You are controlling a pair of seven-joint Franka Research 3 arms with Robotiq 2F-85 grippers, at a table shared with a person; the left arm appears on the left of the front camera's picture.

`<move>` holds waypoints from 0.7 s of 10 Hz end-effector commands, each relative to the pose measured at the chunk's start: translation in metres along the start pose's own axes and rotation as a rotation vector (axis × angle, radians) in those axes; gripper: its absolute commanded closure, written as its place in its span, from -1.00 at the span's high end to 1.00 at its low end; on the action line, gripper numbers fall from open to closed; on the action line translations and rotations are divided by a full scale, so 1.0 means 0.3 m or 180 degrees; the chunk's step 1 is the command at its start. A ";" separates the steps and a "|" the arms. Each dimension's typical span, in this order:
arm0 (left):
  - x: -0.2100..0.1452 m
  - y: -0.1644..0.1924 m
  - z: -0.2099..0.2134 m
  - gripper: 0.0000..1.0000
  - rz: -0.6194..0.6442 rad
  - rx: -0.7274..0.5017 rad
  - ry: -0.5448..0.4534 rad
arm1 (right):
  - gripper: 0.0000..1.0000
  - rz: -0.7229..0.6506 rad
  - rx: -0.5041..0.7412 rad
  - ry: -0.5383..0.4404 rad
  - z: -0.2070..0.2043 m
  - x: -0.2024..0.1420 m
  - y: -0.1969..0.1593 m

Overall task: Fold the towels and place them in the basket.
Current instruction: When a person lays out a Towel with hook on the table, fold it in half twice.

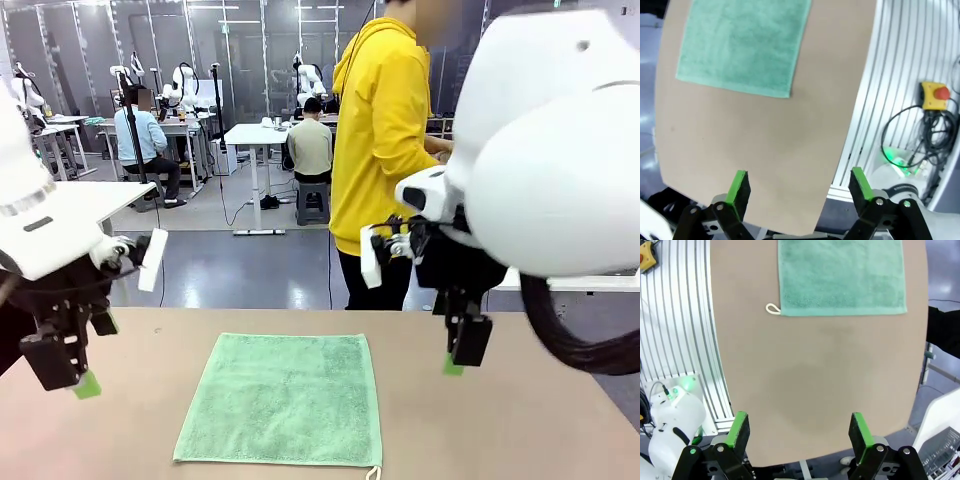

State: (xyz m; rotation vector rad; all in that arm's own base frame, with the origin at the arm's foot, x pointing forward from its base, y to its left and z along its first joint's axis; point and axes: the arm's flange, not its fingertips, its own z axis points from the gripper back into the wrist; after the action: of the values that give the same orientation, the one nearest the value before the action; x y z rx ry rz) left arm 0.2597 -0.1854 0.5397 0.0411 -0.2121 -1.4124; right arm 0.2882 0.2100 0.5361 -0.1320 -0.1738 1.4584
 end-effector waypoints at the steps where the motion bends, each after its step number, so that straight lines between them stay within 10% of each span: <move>1: 0.023 0.030 -0.077 1.00 -0.0268 -0.0273 0.0025 | 1.00 0.0050 0.0096 -0.0045 -0.103 0.060 -0.004; 7: 0.069 0.054 -0.445 1.00 -0.0454 -0.0528 -0.0116 | 1.00 0.0165 0.0163 -0.0187 -0.389 0.128 0.017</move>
State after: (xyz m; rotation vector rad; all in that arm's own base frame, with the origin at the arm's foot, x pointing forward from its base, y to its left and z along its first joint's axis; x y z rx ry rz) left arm 0.2938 -0.2176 0.4252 -0.0847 -0.0745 -1.5343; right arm 0.3087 0.2477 0.4354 -0.0784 -0.1554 1.5065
